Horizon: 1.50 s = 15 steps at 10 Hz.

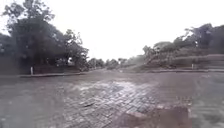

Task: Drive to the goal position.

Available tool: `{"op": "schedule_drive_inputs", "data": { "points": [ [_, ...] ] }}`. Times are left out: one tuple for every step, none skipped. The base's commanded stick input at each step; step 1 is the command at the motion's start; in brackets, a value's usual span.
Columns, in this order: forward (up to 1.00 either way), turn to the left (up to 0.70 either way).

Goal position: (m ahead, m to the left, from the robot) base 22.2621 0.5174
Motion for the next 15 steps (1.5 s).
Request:
{"op": "schedule_drive_inputs", "data": {
  "points": [
    [0.85,0.0],
    [0.85,0.0],
    [0.85,0.0],
    [0.85,0.0],
    [0.85,0.0],
    [0.85,0.0],
    [0.85,0.0],
    [0.85,0.0],
    [0.85,0.01],
    [0.85,0.16],
    [0.85,0.14],
    [0.85,0.0],
    [0.85,0.0],
    [0.85,0.0],
    [0.85,0.0]
  ]
}}
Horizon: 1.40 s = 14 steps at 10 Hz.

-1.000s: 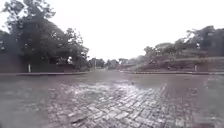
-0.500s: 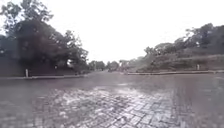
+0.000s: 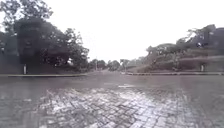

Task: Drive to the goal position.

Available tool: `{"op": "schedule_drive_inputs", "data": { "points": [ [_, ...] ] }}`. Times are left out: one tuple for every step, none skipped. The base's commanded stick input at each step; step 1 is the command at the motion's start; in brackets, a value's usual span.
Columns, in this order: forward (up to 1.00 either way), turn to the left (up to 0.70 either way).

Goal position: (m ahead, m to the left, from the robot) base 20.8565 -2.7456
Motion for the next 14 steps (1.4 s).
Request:
{"op": "schedule_drive_inputs", "data": {
  "points": [
    [0.98,0.0],
    [1.0,0.0],
    [1.0,0.0],
    [1.0,0.0],
    [1.0,0.0],
    [1.0,0.0],
    [1.0,0.0],
    [1.0,0.0],
    [1.0,0.0],
    [1.0,0.0],
    [1.0,0.0],
    [1.0,0.0],
    [1.0,-0.01],
    [1.0,-0.25]
  ]
}}
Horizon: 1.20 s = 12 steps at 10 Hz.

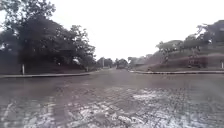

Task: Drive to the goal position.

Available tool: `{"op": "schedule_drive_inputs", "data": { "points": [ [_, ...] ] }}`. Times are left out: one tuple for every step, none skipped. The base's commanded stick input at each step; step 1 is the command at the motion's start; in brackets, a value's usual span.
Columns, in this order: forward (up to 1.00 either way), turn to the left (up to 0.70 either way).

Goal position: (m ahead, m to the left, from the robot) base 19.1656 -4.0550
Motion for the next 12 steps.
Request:
{"op": "schedule_drive_inputs", "data": {
  "points": [
    [1.0,-0.31],
    [1.0,-0.06],
    [1.0,0.0],
    [1.0,0.0],
    [1.0,0.0],
    [1.0,0.0],
    [1.0,0.0],
    [1.0,0.0],
    [1.0,0.0],
    [1.0,0.0],
    [1.0,0.0],
    [1.0,0.0]
  ]
}}
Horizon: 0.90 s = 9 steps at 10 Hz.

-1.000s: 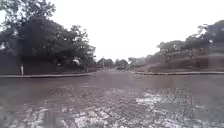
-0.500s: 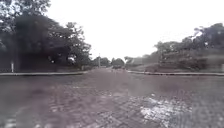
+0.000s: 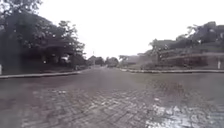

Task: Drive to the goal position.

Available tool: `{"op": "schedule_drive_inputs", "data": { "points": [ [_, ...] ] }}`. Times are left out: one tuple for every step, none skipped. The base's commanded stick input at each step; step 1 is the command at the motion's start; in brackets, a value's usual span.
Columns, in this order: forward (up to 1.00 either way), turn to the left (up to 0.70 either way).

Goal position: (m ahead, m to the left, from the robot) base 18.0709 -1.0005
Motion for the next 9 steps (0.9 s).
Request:
{"op": "schedule_drive_inputs", "data": {
  "points": [
    [1.0,0.0],
    [1.0,0.0],
    [1.0,0.0],
    [1.0,0.0],
    [1.0,0.0],
    [1.0,0.0],
    [1.0,0.0],
    [1.0,0.0],
    [1.0,0.0]
  ]
}}
